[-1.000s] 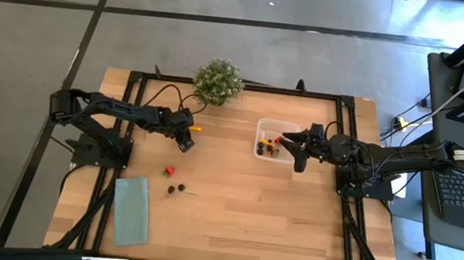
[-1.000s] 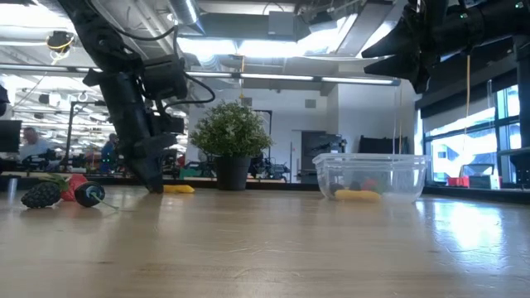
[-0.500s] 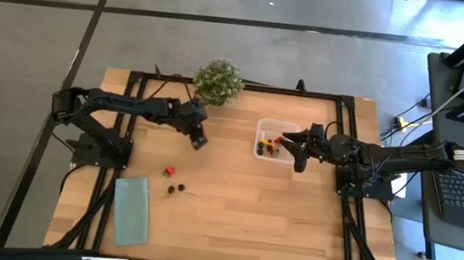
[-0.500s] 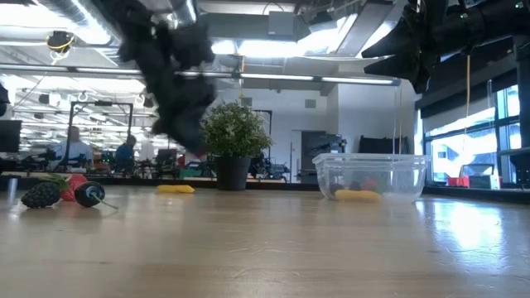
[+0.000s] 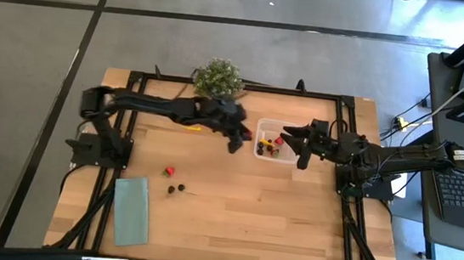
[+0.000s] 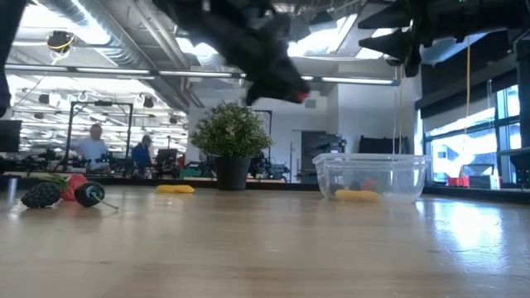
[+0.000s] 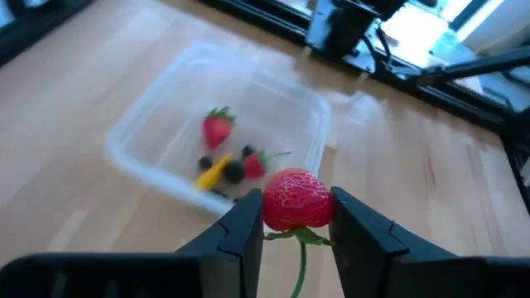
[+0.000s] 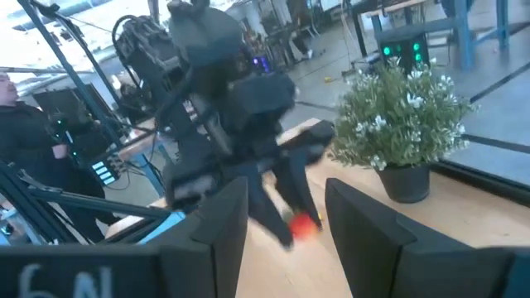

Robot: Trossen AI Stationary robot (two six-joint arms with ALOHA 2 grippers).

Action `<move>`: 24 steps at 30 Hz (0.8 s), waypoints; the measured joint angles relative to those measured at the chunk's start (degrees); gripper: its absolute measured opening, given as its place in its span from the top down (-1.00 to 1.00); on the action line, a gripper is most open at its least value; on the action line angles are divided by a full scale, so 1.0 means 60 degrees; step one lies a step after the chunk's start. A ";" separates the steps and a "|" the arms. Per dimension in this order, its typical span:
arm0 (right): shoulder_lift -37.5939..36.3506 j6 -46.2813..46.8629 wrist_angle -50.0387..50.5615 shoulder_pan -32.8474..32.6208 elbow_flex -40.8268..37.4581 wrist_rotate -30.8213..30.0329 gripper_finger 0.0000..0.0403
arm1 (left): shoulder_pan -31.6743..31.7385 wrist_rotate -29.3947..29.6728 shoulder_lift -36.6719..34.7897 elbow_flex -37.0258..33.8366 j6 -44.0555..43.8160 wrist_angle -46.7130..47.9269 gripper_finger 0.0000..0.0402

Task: Pick and placing Produce into tupperware
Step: Put the top strawberry into the transparent bin

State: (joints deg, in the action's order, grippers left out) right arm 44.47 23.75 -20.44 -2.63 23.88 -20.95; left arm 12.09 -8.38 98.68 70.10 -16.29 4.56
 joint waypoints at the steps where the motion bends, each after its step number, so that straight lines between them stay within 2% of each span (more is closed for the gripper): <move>1: 0.0000 -0.0004 -0.0008 0.0000 0.0000 0.0000 0.18 | -0.0079 -0.0013 0.0359 0.0345 0.0101 -0.0003 0.46; 8: 0.0000 0.0010 -0.0012 0.0000 0.0000 0.0000 0.18 | -0.0294 0.0011 0.2543 0.2488 0.0531 0.0068 0.44; 12: 0.0000 0.0010 -0.0008 0.0000 0.0000 0.0000 0.18 | -0.0313 0.0018 0.3480 0.3254 0.0552 0.0454 0.43; 18: 0.0000 0.0007 0.0007 -0.0004 0.0000 0.0000 0.18 | -0.0325 0.0015 0.3961 0.3509 0.0664 0.0673 0.45; 24: 0.0000 -0.0012 0.0018 -0.0004 0.0000 0.0003 0.18 | -0.0283 0.0023 0.3870 0.3515 0.0820 0.0648 0.27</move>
State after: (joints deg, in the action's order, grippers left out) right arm 44.47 23.68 -20.34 -2.66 23.88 -20.93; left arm 10.39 -8.25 121.90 91.19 -11.37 8.45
